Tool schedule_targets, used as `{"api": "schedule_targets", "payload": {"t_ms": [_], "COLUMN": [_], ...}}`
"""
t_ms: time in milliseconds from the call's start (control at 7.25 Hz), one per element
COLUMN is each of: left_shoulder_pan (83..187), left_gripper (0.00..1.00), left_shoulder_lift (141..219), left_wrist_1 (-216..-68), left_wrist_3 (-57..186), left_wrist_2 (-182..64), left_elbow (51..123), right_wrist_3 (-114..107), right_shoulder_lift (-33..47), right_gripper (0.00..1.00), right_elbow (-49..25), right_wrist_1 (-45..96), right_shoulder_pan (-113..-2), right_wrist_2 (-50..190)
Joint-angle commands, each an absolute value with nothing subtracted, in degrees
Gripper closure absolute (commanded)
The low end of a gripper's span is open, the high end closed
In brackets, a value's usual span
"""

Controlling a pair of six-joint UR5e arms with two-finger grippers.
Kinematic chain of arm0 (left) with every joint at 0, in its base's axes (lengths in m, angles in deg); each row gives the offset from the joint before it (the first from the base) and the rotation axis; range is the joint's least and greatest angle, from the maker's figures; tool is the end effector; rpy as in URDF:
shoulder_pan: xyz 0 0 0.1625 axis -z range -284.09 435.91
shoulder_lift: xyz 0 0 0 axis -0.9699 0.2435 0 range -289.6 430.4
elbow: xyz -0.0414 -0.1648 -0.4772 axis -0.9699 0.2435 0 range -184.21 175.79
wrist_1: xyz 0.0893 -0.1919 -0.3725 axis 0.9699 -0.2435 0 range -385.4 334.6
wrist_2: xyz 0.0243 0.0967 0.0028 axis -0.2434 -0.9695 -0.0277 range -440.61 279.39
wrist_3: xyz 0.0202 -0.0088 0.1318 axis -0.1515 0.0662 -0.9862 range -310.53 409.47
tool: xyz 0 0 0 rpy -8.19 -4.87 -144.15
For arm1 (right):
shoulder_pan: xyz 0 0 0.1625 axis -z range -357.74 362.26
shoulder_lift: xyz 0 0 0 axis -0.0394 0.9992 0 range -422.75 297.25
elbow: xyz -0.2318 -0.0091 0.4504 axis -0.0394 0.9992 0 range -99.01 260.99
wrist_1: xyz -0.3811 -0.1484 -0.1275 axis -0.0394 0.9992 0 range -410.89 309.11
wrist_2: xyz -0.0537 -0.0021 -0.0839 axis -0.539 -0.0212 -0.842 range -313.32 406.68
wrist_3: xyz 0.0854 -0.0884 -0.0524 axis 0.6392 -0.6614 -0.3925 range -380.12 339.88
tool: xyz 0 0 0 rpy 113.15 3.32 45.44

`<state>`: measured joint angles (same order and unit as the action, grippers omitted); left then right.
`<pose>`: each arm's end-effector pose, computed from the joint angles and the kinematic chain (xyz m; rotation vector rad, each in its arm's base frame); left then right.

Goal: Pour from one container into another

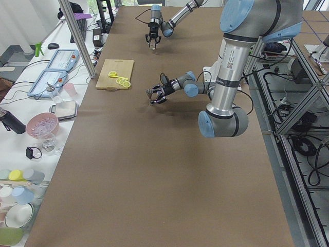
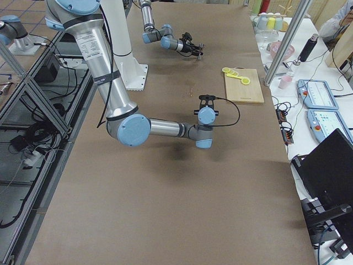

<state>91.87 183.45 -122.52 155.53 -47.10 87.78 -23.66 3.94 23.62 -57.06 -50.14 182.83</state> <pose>0.5971 -0.4253 0.4657 0.9829 0.5287 -0.7776 -0.3980 -0.5771 0.5993 1.2442 -1.0914 -1.1623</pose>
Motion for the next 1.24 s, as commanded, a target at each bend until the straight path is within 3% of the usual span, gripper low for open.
{"api": "schedule_targets", "payload": {"t_ms": [0,414,827,1103], "left_shoulder_pan": [92.2,92.3,92.3,92.5], "left_gripper": [0.18,0.26,0.64,1.0], "left_shoulder_lift": [184.2,185.9,186.0,186.0], "left_wrist_1": [-122.5,-122.5,-122.3,-122.3], "left_wrist_3": [155.6,155.6,155.3,154.1], "left_wrist_2": [-47.7,-47.7,-47.7,-47.7], "left_elbow": [86.6,84.0,84.0,84.6], "right_wrist_3": [-23.6,-23.0,-22.8,-22.8], "right_shoulder_lift": [3.9,3.4,3.4,3.8], "right_gripper": [1.0,1.0,1.0,1.0], "right_elbow": [22.0,21.2,18.9,16.8], "right_wrist_1": [-55.4,-55.4,-53.7,-51.7], "right_shoulder_pan": [-50.5,-51.4,-51.6,-51.6], "right_wrist_2": [182.9,182.9,182.9,182.8]}}
